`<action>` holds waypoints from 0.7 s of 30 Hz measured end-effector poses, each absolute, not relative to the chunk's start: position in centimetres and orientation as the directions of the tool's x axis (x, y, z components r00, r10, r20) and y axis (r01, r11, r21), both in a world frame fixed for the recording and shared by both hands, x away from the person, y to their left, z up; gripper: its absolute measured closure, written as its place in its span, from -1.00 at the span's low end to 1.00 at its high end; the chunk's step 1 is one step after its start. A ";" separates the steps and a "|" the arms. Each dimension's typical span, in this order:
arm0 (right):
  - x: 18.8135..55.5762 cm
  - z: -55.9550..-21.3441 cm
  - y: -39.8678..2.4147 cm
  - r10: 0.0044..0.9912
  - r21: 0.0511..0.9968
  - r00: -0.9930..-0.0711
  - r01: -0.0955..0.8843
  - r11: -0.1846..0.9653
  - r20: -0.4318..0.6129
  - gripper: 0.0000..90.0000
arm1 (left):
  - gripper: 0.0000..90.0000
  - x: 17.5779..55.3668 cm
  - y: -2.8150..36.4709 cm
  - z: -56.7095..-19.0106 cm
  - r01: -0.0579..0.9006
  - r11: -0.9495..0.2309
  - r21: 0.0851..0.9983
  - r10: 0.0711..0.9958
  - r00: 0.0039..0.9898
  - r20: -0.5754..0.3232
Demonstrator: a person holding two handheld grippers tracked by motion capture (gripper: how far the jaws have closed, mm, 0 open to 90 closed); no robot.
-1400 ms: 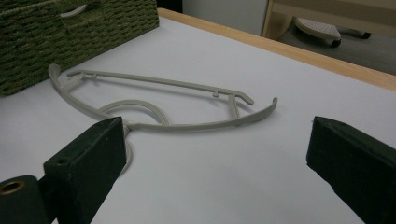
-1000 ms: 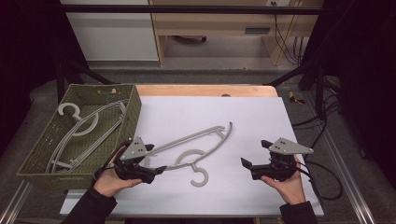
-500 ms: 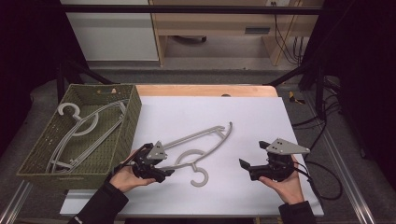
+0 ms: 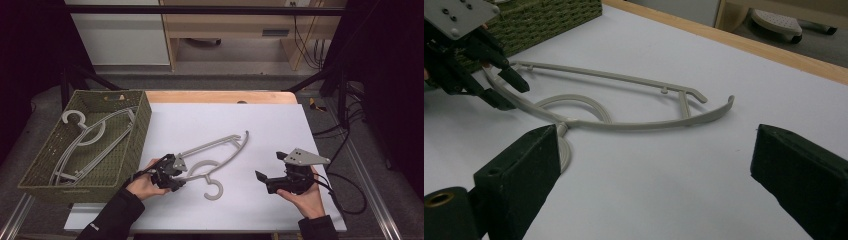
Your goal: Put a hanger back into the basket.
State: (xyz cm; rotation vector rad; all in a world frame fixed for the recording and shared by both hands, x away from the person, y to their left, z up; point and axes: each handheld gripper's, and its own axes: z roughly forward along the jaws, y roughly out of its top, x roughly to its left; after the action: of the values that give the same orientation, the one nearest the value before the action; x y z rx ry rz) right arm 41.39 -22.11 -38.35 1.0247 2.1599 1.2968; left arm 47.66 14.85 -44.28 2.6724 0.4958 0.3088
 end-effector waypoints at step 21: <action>41.5 -38.4 -22.1 0.764 0.875 -0.645 0.381 0.298 0.020 -0.86 | 0.68 49.2 13.7 -44.7 0.310 -0.893 0.327 0.354 0.932 0.084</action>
State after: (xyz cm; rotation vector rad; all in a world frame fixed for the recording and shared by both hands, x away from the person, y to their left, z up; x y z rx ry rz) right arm 41.50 -22.08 -38.42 1.0235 2.1704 1.2945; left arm 49.15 13.72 -44.72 2.7780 0.4896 0.2023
